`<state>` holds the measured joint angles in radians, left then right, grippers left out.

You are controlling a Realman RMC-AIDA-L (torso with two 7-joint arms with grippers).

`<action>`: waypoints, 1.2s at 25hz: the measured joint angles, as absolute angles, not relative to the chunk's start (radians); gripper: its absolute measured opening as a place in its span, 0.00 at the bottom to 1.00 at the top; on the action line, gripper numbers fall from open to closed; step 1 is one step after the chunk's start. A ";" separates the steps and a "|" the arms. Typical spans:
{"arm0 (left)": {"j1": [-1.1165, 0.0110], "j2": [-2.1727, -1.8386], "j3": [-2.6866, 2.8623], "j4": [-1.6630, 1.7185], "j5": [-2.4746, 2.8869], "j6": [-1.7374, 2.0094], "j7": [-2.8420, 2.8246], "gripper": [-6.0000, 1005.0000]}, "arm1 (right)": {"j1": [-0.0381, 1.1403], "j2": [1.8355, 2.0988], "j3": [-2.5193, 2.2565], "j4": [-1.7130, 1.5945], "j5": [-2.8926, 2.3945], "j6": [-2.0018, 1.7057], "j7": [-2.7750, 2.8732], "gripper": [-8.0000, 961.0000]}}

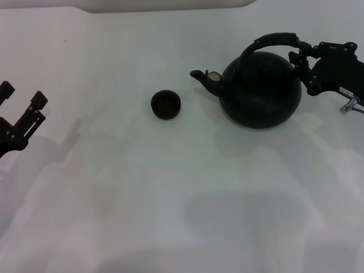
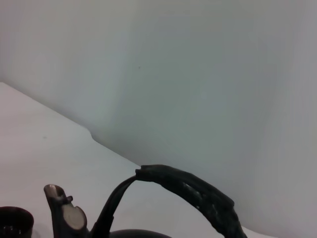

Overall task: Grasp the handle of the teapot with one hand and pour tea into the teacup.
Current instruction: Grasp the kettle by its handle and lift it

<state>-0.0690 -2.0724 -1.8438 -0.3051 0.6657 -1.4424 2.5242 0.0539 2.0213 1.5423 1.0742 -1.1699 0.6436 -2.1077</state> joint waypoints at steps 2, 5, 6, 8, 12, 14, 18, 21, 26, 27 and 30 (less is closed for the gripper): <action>-0.069 -2.072 -1.844 -0.305 0.666 -1.442 2.524 0.74 | 0.055 2.022 1.542 1.069 -1.161 0.644 -2.132 0.25; -0.069 -2.072 -1.844 -0.305 0.666 -1.442 2.524 0.74 | 0.054 2.022 1.542 1.064 -1.149 0.649 -2.184 0.23; -0.068 -2.072 -1.844 -0.305 0.666 -1.442 2.524 0.74 | 0.054 2.021 1.542 1.062 -1.148 0.650 -2.187 0.23; -0.068 -2.072 -1.844 -0.305 0.666 -1.442 2.524 0.74 | 0.055 2.020 1.541 1.057 -1.148 0.655 -2.186 0.22; -0.071 -2.072 -1.844 -0.305 0.666 -1.441 2.523 0.74 | 0.057 2.018 1.542 1.053 -1.146 0.657 -2.182 0.20; -0.073 -2.072 -1.844 -0.305 0.666 -1.441 2.523 0.74 | 0.057 2.017 1.543 1.051 -1.146 0.656 -2.182 0.19; -0.074 -2.072 -1.844 -0.305 0.665 -1.441 2.523 0.74 | 0.056 2.017 1.549 1.048 -1.146 0.656 -2.181 0.18; -0.072 -2.072 -1.844 -0.305 0.664 -1.444 2.522 0.74 | 0.053 2.018 1.551 1.049 -1.139 0.655 -2.187 0.17; -0.063 -2.073 -1.844 -0.305 0.664 -1.461 2.531 0.74 | 0.055 2.015 1.551 1.053 -1.096 0.653 -2.203 0.15; -0.060 -2.073 -1.844 -0.305 0.664 -1.464 2.534 0.74 | 0.056 2.015 1.551 1.057 -1.096 0.653 -2.203 0.15; -0.047 -2.073 -1.844 -0.304 0.664 -1.473 2.557 0.74 | 0.058 2.014 1.551 1.081 -1.096 0.653 -2.199 0.13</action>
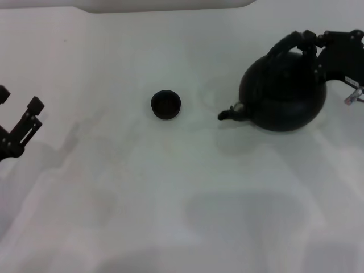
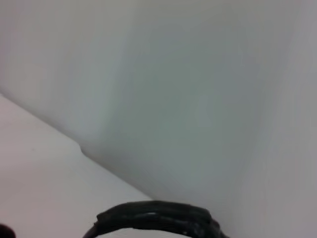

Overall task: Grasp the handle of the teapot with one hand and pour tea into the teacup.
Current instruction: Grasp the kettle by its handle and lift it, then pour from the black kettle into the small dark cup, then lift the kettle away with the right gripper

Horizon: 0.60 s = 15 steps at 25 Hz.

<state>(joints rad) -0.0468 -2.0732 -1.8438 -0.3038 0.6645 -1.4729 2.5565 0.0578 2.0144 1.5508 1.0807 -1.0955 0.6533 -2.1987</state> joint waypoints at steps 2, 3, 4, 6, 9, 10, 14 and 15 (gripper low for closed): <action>-0.035 -2.074 -1.844 -0.304 0.664 -1.484 2.576 0.74 | 0.059 2.014 1.550 1.100 -1.095 0.653 -2.196 0.12; -0.032 -2.074 -1.844 -0.304 0.664 -1.487 2.580 0.74 | 0.059 2.014 1.548 1.111 -1.095 0.652 -2.194 0.12; -0.027 -2.074 -1.844 -0.301 0.664 -1.490 2.588 0.74 | 0.059 2.014 1.546 1.121 -1.095 0.650 -2.193 0.12; -0.025 -2.074 -1.844 -0.291 0.664 -1.491 2.596 0.74 | 0.058 2.014 1.542 1.137 -1.097 0.648 -2.188 0.12; -0.025 -2.074 -1.845 -0.261 0.663 -1.492 2.621 0.74 | 0.060 2.014 1.540 1.156 -1.100 0.648 -2.169 0.12; -0.026 -2.074 -1.846 -0.250 0.659 -1.492 2.629 0.74 | 0.061 2.014 1.540 1.161 -1.100 0.648 -2.163 0.12; -0.026 -2.075 -1.849 -0.207 0.613 -1.493 2.643 0.74 | 0.063 2.013 1.521 1.187 -1.106 0.642 -2.153 0.12; -0.025 -2.075 -1.849 -0.195 0.603 -1.493 2.644 0.74 | 0.063 2.012 1.514 1.196 -1.107 0.636 -2.153 0.12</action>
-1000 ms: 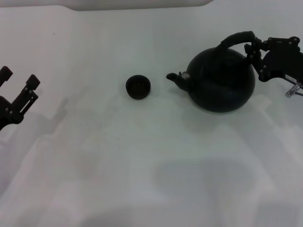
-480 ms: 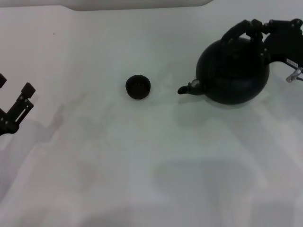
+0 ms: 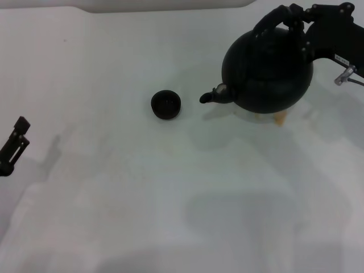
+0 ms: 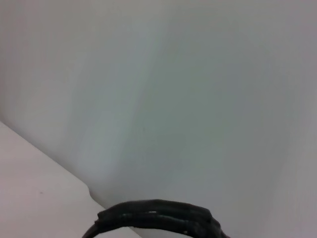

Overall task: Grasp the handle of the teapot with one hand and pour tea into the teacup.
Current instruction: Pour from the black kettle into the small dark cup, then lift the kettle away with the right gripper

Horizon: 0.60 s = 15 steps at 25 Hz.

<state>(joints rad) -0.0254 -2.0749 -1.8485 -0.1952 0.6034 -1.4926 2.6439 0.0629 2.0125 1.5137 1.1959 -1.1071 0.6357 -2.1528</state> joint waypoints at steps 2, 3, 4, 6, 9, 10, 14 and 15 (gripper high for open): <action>-0.026 -2.075 -1.849 -0.177 0.594 -1.493 2.645 0.74 | 0.059 2.012 1.496 1.218 -1.110 0.611 -2.153 0.12; -0.027 -2.075 -1.849 -0.168 0.590 -1.492 2.646 0.74 | 0.057 2.012 1.484 1.230 -1.111 0.594 -2.155 0.12; -0.029 -2.075 -1.848 -0.161 0.587 -1.489 2.646 0.74 | 0.055 2.013 1.467 1.246 -1.113 0.566 -2.158 0.12; -0.030 -2.075 -1.848 -0.147 0.585 -1.483 2.646 0.74 | 0.053 2.013 1.429 1.276 -1.123 0.510 -2.162 0.12; -0.031 -2.076 -1.848 -0.136 0.582 -1.481 2.646 0.74 | 0.054 2.013 1.365 1.326 -1.153 0.412 -2.163 0.12; -0.030 -2.077 -1.848 -0.136 0.582 -1.481 2.646 0.74 | 0.056 2.013 1.347 1.338 -1.161 0.382 -2.163 0.12; -0.026 -2.077 -1.848 -0.135 0.582 -1.488 2.646 0.74 | 0.070 2.013 1.279 1.373 -1.192 0.273 -2.163 0.12; -0.025 -2.077 -1.848 -0.135 0.582 -1.489 2.646 0.74 | 0.074 2.014 1.272 1.376 -1.199 0.265 -2.161 0.12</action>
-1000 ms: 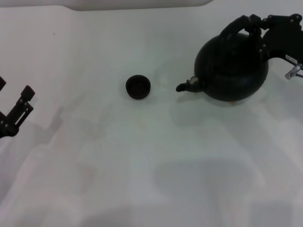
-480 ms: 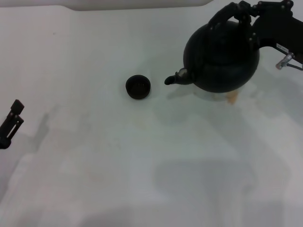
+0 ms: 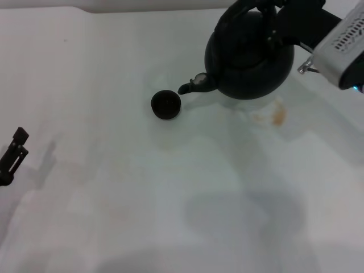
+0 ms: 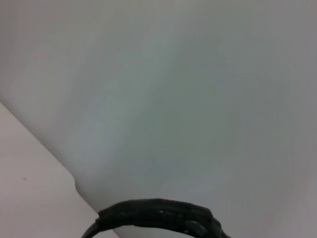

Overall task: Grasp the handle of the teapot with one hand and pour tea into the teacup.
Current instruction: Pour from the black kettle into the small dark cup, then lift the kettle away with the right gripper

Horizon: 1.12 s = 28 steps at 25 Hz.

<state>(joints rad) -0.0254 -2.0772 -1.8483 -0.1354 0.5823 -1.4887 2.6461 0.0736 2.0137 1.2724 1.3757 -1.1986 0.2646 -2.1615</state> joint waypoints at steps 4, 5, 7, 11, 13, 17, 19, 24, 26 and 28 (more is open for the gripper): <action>-0.028 -2.077 -1.844 -0.135 0.584 -1.493 2.646 0.74 | 0.092 2.014 1.250 1.376 -1.209 0.226 -2.154 0.12; -0.032 -2.077 -1.842 -0.135 0.586 -1.494 2.646 0.74 | 0.096 2.013 1.242 1.374 -1.209 0.213 -2.153 0.12; -0.038 -2.077 -1.841 -0.135 0.588 -1.495 2.646 0.74 | 0.100 2.014 1.230 1.373 -1.209 0.191 -2.152 0.12; -0.049 -2.077 -1.841 -0.135 0.589 -1.496 2.646 0.74 | 0.108 2.014 1.209 1.373 -1.209 0.151 -2.152 0.12; -0.050 -2.077 -1.841 -0.135 0.589 -1.496 2.646 0.74 | 0.113 2.014 1.198 1.373 -1.208 0.132 -2.152 0.12; -0.052 -2.077 -1.841 -0.135 0.586 -1.491 2.646 0.74 | 0.123 2.015 1.167 1.375 -1.207 0.076 -2.152 0.12; -0.052 -2.077 -1.841 -0.135 0.586 -1.489 2.646 0.74 | 0.130 2.015 1.153 1.376 -1.206 0.052 -2.152 0.12; -0.052 -2.077 -1.846 -0.135 0.585 -1.487 2.646 0.74 | 0.141 2.015 1.117 1.378 -1.207 0.010 -2.152 0.12; -0.052 -2.077 -1.848 -0.136 0.585 -1.487 2.646 0.74 | 0.143 2.014 1.105 1.378 -1.208 -0.009 -2.153 0.12; -0.053 -2.076 -1.848 -0.138 0.585 -1.487 2.646 0.74 | 0.145 2.014 1.094 1.379 -1.209 -0.027 -2.155 0.12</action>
